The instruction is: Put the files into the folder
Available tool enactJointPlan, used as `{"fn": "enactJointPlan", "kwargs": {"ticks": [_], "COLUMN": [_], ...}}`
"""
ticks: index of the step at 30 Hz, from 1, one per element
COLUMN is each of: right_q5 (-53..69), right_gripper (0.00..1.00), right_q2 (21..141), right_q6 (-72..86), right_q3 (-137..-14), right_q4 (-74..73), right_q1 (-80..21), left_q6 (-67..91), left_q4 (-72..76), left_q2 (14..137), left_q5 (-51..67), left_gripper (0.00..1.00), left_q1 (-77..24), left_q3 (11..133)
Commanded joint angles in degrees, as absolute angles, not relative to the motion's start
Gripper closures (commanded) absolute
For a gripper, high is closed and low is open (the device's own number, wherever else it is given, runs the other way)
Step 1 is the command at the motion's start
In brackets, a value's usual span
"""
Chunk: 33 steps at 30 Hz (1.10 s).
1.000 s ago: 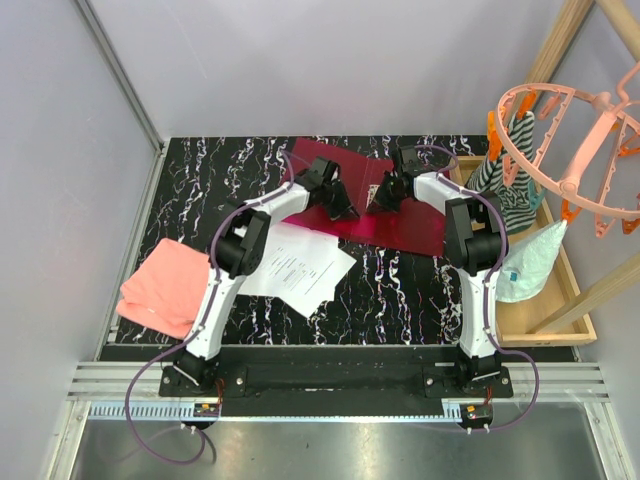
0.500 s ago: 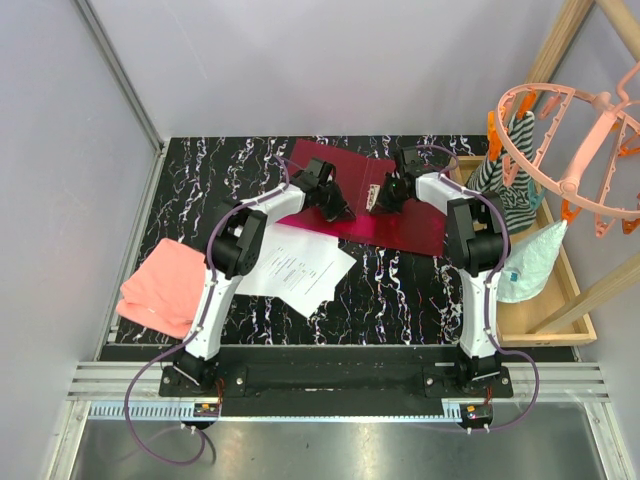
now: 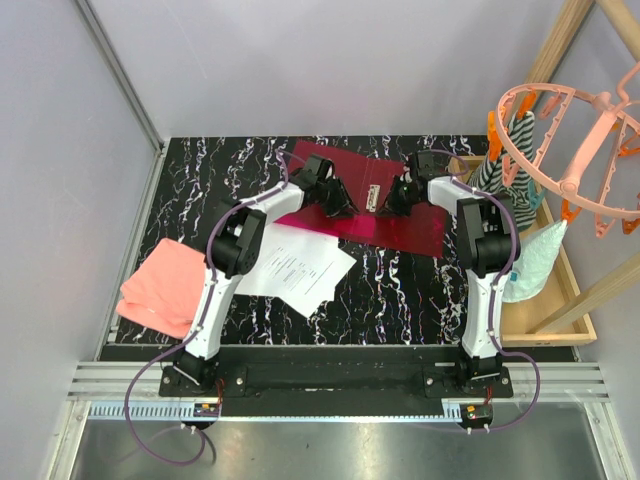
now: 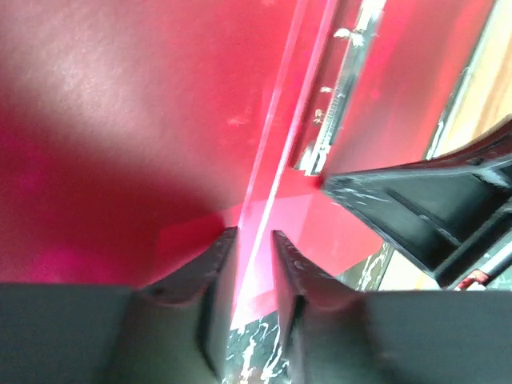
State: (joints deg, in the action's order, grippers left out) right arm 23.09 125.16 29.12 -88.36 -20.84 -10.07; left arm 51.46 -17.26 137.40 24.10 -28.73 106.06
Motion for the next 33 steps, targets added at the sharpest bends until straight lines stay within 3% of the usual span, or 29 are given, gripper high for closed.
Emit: {"fn": "enactJointPlan", "kwargs": {"ticks": [1, 4, 7, 13, 17, 23, 33], "right_q5": [29.8, 30.4, 31.3, 33.2, 33.0, 32.7, 33.6], "right_gripper": [0.88, 0.75, 0.71, 0.79, 0.72, 0.69, 0.85], "right_q2": [123.2, 123.4, 123.3, 125.9, 127.3, 128.1, 130.4], "right_q6": [31.1, 32.6, 33.8, 34.5, 34.1, 34.1, 34.9], "right_q3": [-89.6, -89.6, -88.7, -90.9, -91.6, -91.9, -93.9], "right_q4": [-16.9, -15.8, -13.6, -12.6, -12.4, -12.5, -12.4], "right_q1": [-10.2, -10.1, -10.1, -10.1, -10.1, -10.0, -9.8], "left_q6": [49.9, 51.1, 52.7, 53.6, 53.3, 52.9, 52.1], "left_q4": [-13.2, -13.1, -12.7, -13.5, -13.5, -13.5, -13.6], "left_q2": [137.6, 139.1, 140.8, 141.2, 140.9, 140.7, 140.5], "left_q5": [27.8, 28.0, 28.8, 28.0, 27.9, 28.1, 28.1], "left_gripper": [0.67, 0.71, 0.76, 0.82, 0.82, 0.83, 0.83], "left_q1": [-29.6, -29.4, -29.4, -29.3, -29.1, -29.0, -29.0], "left_q3": [106.9, 107.4, 107.4, 106.7, 106.2, 105.9, 106.1]}}
